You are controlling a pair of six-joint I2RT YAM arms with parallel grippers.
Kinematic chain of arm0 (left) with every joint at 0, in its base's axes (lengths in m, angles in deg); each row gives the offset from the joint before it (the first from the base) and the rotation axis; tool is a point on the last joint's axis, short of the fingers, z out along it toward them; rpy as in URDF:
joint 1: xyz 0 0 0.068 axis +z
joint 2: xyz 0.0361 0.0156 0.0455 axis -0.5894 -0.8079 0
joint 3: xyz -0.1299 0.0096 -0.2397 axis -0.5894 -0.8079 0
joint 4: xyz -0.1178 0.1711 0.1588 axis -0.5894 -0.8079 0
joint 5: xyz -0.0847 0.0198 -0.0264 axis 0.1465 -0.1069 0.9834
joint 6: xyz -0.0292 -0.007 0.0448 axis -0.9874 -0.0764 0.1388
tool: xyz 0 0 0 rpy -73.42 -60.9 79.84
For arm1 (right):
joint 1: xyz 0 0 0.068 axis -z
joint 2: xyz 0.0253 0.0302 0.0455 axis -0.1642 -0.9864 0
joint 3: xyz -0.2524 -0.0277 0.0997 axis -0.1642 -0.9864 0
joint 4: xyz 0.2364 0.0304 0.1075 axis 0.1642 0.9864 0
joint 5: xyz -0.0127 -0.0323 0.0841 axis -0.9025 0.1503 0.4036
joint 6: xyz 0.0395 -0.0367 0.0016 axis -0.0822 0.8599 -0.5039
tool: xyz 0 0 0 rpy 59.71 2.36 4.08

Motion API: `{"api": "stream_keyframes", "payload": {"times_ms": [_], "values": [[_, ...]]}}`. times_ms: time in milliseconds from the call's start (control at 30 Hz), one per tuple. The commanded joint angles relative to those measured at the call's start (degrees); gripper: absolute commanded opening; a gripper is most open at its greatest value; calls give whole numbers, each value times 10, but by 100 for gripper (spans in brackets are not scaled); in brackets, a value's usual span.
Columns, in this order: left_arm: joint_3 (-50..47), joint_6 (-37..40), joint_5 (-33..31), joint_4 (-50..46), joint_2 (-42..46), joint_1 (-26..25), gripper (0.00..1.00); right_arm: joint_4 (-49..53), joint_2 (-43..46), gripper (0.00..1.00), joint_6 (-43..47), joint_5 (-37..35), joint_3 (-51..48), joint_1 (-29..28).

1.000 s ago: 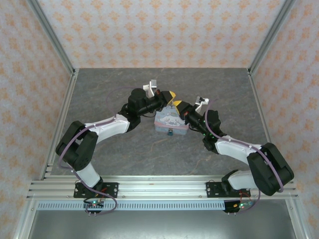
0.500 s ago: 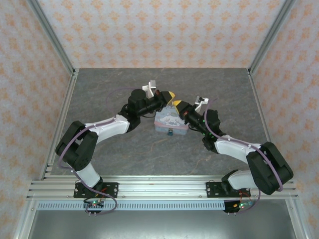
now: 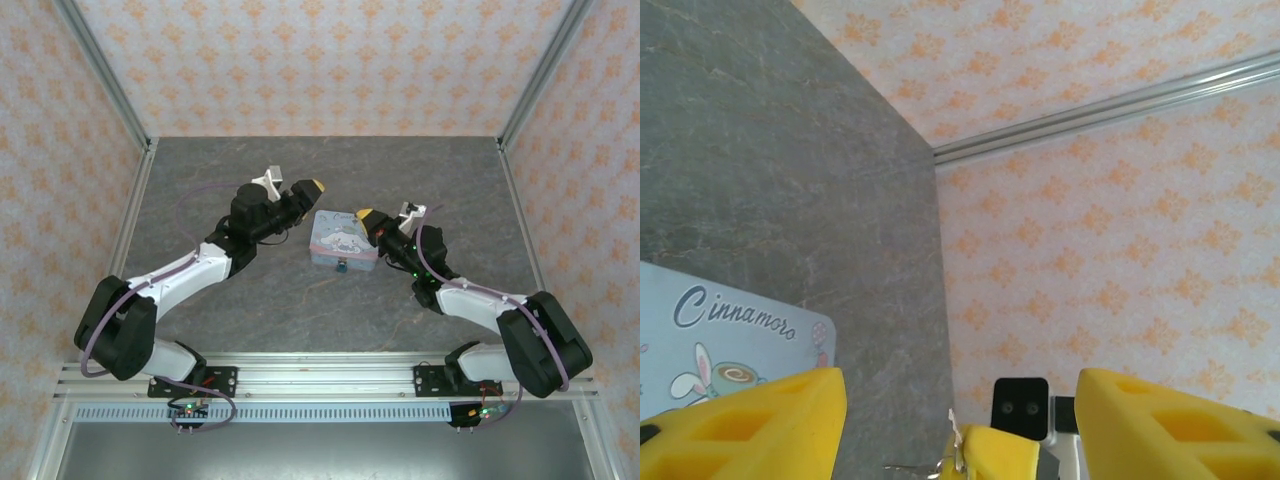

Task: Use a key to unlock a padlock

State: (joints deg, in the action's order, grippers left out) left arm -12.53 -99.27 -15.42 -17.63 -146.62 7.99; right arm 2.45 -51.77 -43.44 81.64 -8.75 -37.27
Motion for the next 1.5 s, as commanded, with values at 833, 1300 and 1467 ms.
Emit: {"api": "stream_keyframes", "payload": {"times_ms": [833,1300,1467], "values": [[92,-12,11,8,-109,-64,30,-37,-22,0,-32,17,42,-34],[94,-19,5,11,-113,-65,0,-44,-24,10,-35,18,43,-36],[81,-46,-12,37,-114,-69,0,-46,-28,24,-36,6,49,-43]]}}
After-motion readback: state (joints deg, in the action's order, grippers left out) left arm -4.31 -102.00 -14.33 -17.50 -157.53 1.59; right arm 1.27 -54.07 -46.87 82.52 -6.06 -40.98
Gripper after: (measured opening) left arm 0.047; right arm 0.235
